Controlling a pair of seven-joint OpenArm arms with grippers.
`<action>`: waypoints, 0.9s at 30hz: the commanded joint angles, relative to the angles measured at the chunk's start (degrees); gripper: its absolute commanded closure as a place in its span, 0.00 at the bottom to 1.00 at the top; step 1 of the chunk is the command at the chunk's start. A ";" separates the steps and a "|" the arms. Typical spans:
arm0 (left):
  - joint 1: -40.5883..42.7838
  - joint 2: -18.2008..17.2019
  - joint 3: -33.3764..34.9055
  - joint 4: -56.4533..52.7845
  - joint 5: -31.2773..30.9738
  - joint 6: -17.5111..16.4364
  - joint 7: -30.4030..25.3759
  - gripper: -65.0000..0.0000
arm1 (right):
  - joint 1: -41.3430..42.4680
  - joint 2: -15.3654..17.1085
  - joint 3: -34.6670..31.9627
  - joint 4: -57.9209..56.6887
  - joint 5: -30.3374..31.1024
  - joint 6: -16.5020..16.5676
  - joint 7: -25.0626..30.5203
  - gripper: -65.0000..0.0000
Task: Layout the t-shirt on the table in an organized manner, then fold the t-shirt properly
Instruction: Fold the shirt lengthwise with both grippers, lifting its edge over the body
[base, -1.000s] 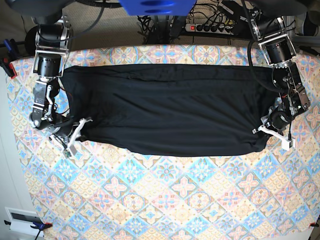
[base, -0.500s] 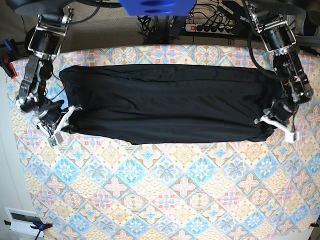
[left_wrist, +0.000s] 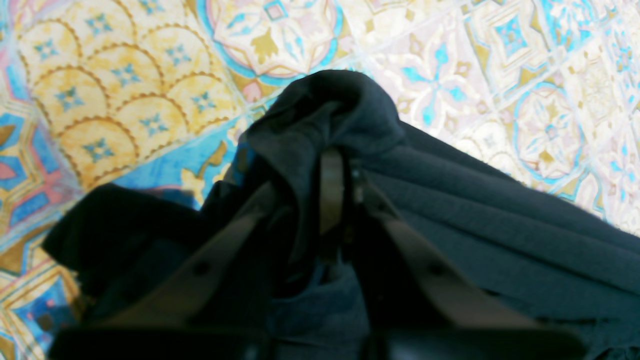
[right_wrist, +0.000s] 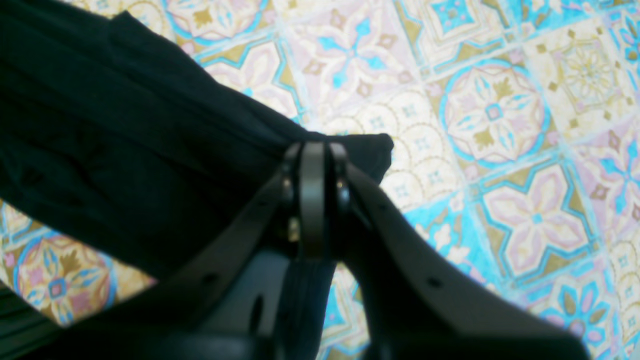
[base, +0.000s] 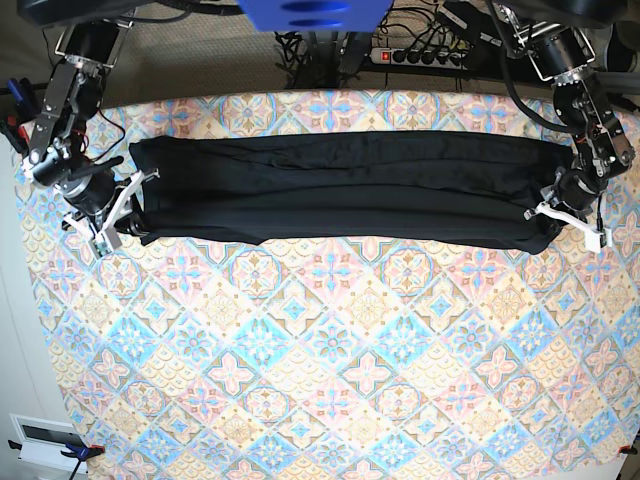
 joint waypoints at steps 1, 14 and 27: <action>-0.43 -1.27 -0.48 1.18 0.06 0.04 -1.51 0.99 | -0.25 1.08 0.59 1.37 0.51 -0.27 1.02 1.00; 5.11 -1.53 -0.48 5.31 0.77 0.13 -1.07 0.99 | -5.52 2.23 -0.91 1.72 0.16 -0.27 1.02 1.00; 6.34 -1.44 -0.31 5.31 7.27 0.22 6.14 0.60 | -5.17 2.14 -7.41 1.72 -10.30 -0.27 1.02 1.00</action>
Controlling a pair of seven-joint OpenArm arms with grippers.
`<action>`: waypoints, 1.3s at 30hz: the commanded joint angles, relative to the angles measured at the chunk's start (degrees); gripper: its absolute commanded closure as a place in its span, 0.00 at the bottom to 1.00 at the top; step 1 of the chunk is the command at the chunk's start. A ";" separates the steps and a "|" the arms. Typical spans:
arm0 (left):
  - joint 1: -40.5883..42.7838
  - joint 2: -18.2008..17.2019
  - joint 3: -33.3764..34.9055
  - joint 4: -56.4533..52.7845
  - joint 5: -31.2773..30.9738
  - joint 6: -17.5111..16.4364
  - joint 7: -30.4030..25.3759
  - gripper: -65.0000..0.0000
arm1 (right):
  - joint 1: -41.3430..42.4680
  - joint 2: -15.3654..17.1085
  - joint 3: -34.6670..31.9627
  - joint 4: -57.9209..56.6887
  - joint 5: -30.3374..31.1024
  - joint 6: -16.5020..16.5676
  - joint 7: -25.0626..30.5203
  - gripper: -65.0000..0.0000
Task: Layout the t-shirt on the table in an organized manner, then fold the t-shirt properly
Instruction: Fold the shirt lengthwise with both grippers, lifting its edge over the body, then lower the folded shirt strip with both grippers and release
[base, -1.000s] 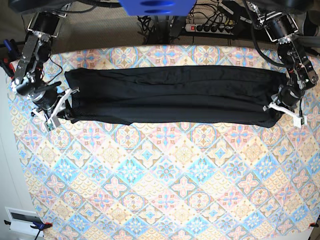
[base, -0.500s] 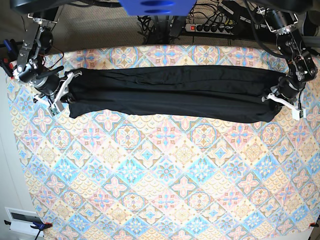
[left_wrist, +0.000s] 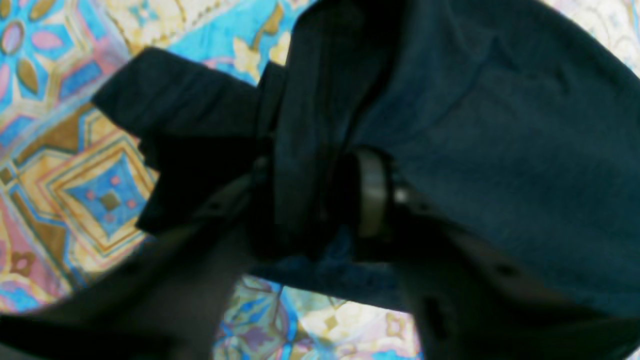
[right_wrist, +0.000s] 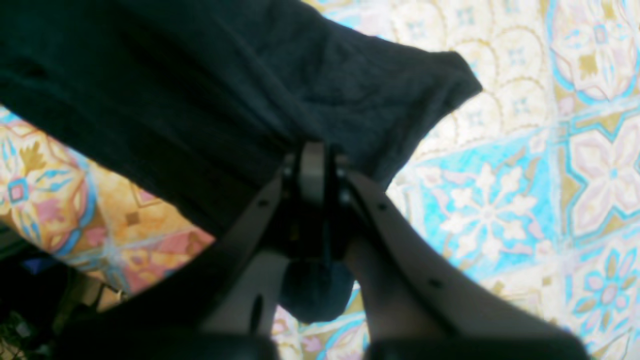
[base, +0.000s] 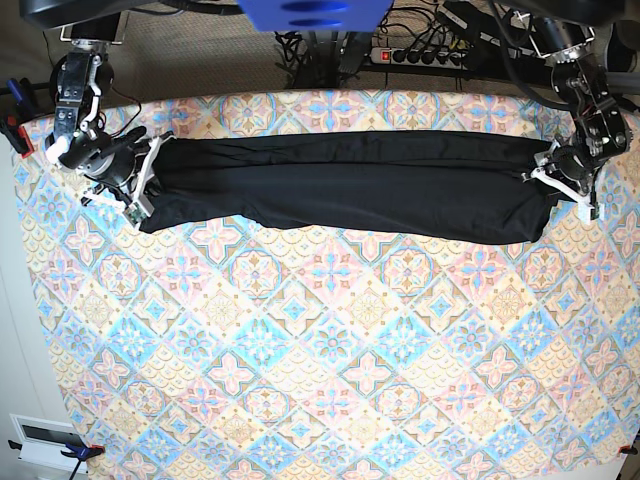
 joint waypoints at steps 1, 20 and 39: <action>-0.33 -1.18 -0.59 0.85 -0.29 0.15 -0.35 0.57 | 0.49 0.89 0.34 0.76 0.06 -0.12 0.82 1.00; -12.19 2.07 -8.33 1.11 -0.82 0.06 -0.18 0.59 | 0.49 0.89 0.34 0.76 -0.38 -0.12 0.82 1.00; -19.40 4.36 6.53 -15.94 7.53 0.15 -6.07 0.59 | 0.49 0.80 0.26 0.67 -0.38 -0.12 -0.68 1.00</action>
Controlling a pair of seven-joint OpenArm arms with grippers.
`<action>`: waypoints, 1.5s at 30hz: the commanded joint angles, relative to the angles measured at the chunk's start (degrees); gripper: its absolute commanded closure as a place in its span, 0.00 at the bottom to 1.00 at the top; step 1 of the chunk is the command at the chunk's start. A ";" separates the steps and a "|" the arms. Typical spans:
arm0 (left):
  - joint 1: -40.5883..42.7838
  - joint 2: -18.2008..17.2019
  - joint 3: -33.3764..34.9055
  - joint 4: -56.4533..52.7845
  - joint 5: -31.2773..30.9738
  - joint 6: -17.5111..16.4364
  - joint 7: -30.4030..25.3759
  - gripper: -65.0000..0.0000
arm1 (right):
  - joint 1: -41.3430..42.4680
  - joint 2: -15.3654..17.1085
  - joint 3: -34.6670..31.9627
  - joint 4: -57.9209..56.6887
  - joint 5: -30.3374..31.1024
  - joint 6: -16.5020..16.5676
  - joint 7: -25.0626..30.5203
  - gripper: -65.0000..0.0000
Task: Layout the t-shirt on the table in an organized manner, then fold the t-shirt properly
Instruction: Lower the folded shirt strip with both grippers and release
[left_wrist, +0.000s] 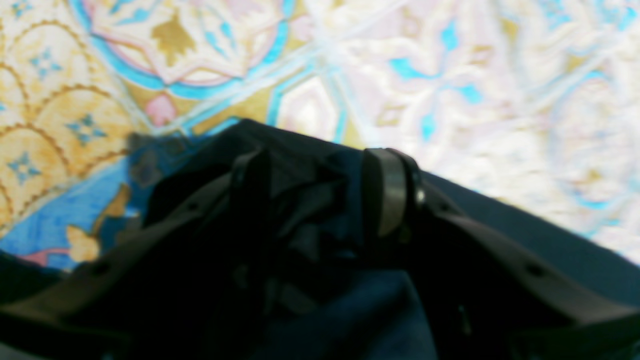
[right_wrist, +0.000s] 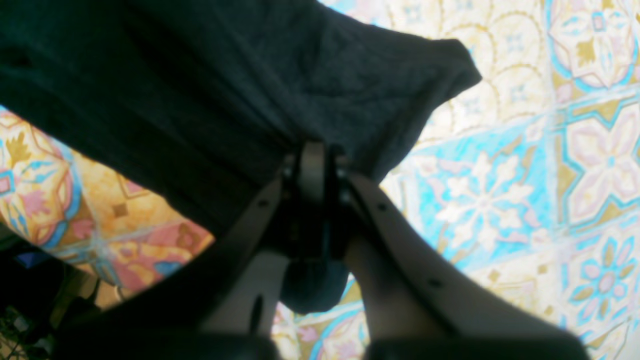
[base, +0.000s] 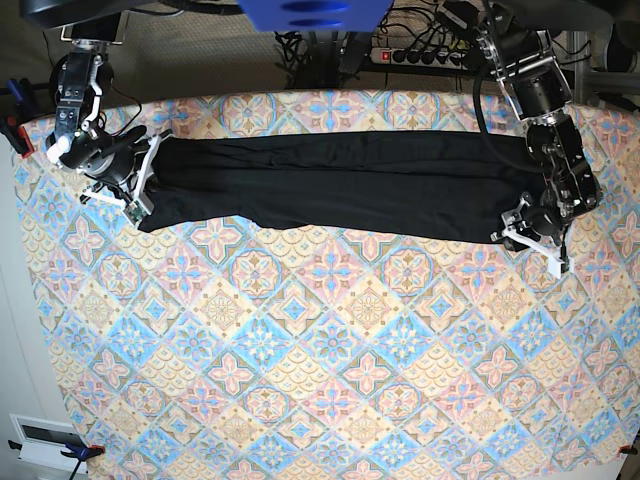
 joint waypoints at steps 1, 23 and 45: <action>-0.98 -0.67 0.54 0.25 0.08 -0.07 -0.64 0.59 | 0.64 0.91 0.26 0.78 0.21 -0.12 0.66 1.00; 5.53 -4.36 -6.05 18.19 -8.62 -0.33 6.39 1.00 | 1.52 0.91 0.26 0.78 0.21 -0.12 0.57 1.00; 17.84 -11.13 -5.78 22.23 -7.04 -0.42 6.30 1.00 | 2.31 0.91 -3.00 0.78 0.21 -0.12 0.57 1.00</action>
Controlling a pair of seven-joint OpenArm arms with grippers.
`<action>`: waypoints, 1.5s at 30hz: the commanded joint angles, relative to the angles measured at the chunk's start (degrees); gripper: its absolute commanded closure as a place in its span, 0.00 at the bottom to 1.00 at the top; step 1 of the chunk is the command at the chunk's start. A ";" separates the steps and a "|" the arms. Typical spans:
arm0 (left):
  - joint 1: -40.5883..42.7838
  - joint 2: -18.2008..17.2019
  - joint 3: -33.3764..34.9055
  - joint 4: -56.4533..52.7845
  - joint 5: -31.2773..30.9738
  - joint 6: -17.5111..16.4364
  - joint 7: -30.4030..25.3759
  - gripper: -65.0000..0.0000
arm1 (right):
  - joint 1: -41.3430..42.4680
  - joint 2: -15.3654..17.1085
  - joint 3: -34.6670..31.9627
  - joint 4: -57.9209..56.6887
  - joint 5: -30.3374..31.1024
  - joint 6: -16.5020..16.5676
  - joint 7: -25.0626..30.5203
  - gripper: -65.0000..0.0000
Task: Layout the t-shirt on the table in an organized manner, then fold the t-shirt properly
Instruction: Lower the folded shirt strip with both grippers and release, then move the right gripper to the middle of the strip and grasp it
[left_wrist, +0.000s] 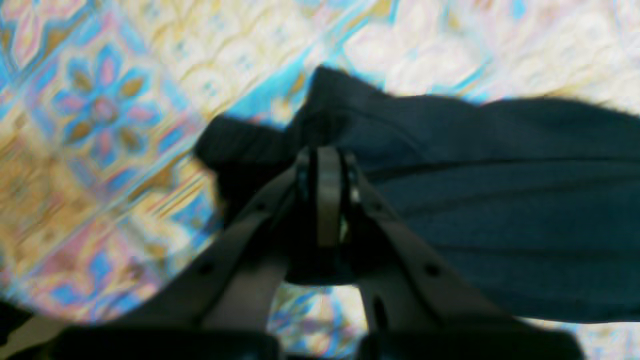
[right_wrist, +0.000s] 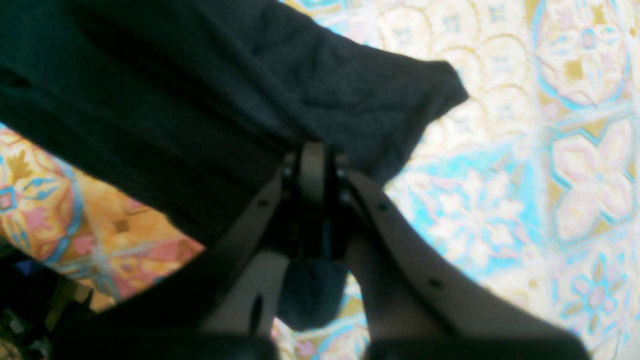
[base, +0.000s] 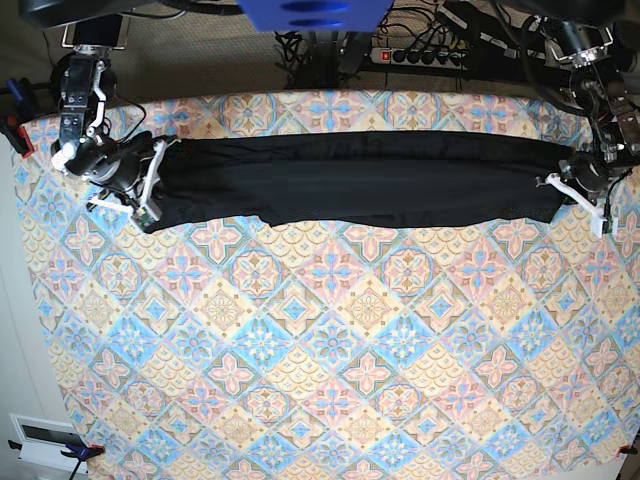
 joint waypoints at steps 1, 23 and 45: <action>-0.96 -0.99 0.87 0.55 0.95 0.06 -1.18 1.00 | 0.59 0.80 -0.18 0.78 0.38 0.08 0.77 1.00; -3.34 -0.90 2.45 -5.87 1.21 0.15 -1.26 0.59 | 0.50 0.72 5.27 3.50 0.73 0.08 1.38 0.80; -17.14 8.51 10.45 -7.63 -4.68 0.41 -1.09 0.60 | 10.87 -6.49 -17.15 8.08 4.25 0.08 3.84 0.80</action>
